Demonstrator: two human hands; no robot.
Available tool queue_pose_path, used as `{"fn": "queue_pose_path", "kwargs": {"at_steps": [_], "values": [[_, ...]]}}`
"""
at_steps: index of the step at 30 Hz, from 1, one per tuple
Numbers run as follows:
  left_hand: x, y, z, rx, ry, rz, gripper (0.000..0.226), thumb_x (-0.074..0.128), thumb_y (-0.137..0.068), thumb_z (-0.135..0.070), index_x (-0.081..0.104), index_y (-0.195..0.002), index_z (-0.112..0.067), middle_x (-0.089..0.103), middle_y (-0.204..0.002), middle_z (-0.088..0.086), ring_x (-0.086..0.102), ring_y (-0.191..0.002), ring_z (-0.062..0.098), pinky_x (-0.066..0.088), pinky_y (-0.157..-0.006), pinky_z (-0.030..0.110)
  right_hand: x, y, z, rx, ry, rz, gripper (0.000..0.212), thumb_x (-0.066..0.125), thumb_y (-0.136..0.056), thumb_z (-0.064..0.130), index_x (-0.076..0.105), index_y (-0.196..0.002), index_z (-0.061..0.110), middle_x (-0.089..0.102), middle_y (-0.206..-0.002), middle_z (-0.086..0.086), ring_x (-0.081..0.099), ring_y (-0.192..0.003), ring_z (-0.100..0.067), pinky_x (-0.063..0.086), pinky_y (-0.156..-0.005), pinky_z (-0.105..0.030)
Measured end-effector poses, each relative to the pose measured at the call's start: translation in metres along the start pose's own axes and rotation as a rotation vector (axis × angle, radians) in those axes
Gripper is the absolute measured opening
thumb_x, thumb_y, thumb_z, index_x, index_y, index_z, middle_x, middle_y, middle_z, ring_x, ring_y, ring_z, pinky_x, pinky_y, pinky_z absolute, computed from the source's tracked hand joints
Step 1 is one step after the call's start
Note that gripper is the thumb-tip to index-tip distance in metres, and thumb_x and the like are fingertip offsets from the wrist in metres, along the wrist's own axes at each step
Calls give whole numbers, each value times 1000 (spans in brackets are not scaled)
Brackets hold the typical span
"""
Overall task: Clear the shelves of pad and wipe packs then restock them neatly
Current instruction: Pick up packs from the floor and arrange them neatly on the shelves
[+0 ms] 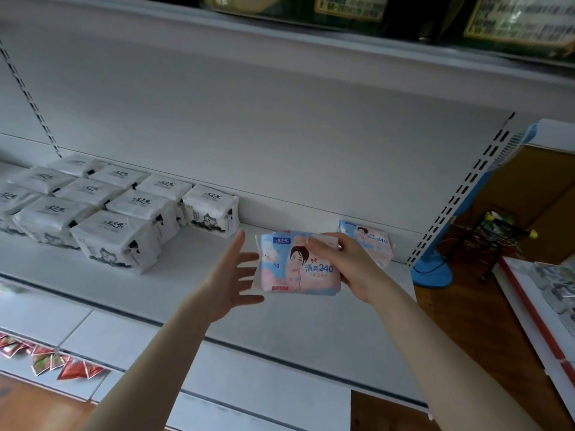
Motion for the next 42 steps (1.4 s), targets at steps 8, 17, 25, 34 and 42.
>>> {"fn": "queue_pose_path", "kwargs": {"at_steps": [8, 17, 25, 34, 42], "values": [[22, 3, -56, 400, -320, -67, 11, 61, -89, -13, 61, -99, -8, 68, -93, 7, 65, -79, 18, 55, -70, 28, -8, -9, 25, -164, 164, -123, 40, 71, -79, 34, 51, -112, 22, 59, -115, -3, 61, -104, -17, 51, -92, -37], [24, -28, -92, 721, -448, -413, 36, 60, -87, -4, 39, -60, -15, 43, -55, -1, 35, -53, 13, 32, -49, 24, -48, -22, 59, -273, 370, -278, 60, 67, -84, 34, 44, -134, 12, 50, -123, 3, 49, -114, -11, 41, -99, -29], [30, -67, -78, 693, -413, -524, 31, 54, -91, -5, 39, -65, -11, 46, -64, 7, 38, -65, 20, 30, -47, 17, -157, 1, -18, 16, 169, -707, 60, 60, -90, 31, 37, -140, 6, 39, -144, -13, 42, -129, -24, 36, -96, -28], [40, -98, -35, 461, -472, -350, 45, 70, -82, -22, 47, -119, -13, 58, -95, 2, 55, -78, 20, 36, -56, 24, -144, -13, -77, 164, 82, -523, 58, 63, -88, 29, 39, -137, 11, 59, -122, -11, 59, -107, -22, 49, -88, -35], [48, -104, -38, 462, -427, -388, 60, 76, -75, -9, 45, -128, -7, 60, -120, 12, 57, -106, 29, 38, -75, 25, -132, -23, -67, 100, 129, -506, 34, 55, -93, 26, 51, -124, 11, 61, -114, -5, 57, -104, -20, 47, -84, -32]]}}
Point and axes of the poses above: each hand's wrist, its own y-axis away from the middle knuckle, its own x-axis out of the palm, z = x × y, the point moved 10 cm from there along -y, towards the middle knuckle
